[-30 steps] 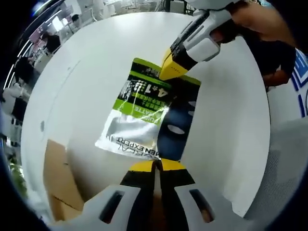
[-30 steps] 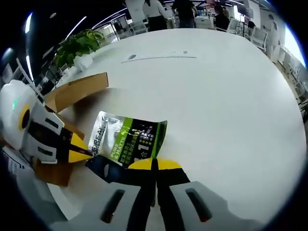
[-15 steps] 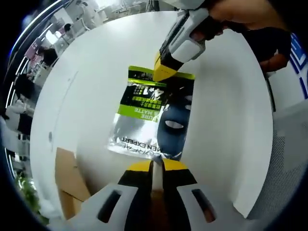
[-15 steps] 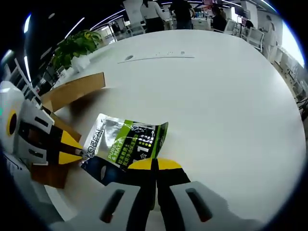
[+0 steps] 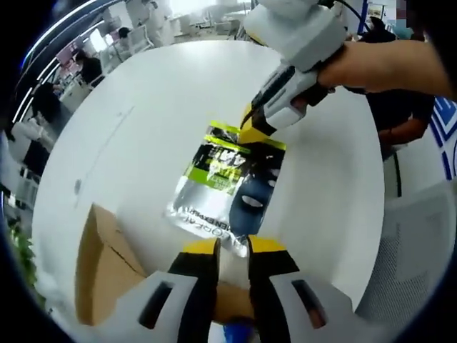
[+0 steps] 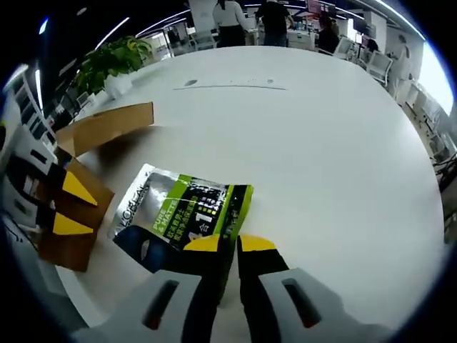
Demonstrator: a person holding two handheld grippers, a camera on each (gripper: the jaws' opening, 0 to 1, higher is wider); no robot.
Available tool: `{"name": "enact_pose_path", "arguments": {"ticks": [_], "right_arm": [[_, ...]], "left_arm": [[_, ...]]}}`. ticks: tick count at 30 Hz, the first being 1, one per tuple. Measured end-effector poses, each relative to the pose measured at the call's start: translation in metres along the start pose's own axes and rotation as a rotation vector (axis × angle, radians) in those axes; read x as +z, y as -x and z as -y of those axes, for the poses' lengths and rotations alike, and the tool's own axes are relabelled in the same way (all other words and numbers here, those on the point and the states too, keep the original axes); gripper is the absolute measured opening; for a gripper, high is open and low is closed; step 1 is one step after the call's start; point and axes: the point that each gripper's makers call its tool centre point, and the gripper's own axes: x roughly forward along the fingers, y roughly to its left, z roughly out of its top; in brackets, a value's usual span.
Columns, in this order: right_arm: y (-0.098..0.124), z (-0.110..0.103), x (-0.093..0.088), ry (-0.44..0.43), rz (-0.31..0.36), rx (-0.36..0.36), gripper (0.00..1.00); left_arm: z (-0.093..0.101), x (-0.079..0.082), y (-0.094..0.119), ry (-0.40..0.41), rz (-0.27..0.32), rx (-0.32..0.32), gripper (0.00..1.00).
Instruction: Operate the shoe box by opening the lid, removing the specified soft item, and placing it in the target area until the item is outside and the box remains undamaged.
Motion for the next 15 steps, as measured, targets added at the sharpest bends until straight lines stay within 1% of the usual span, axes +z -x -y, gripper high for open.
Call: {"name": "enact_pose_path", "arguments": {"ticks": [1,4,7,11,15], "right_arm": [[0.001,0.000,0.000,0.002,0.001,-0.001,0.07],[0.006,0.000,0.002,0.018,0.008,-0.003,0.08],[0.014,-0.005,0.005,0.026,0.020,0.009,0.10],[0.023,-0.011,0.009,0.050,0.036,0.020,0.12],[0.033,-0.014,0.009,0.067,0.046,0.023,0.14]], "left_arm": [[0.001,0.001,0.003,0.016,0.016,-0.003,0.14],[0.002,0.003,0.009,0.007,0.037,0.007,0.17],[0.002,0.004,0.016,0.005,0.057,0.017,0.20],[0.005,0.004,0.026,0.042,0.090,0.005,0.22],[0.004,0.000,0.039,0.055,0.114,0.011,0.24]]}}
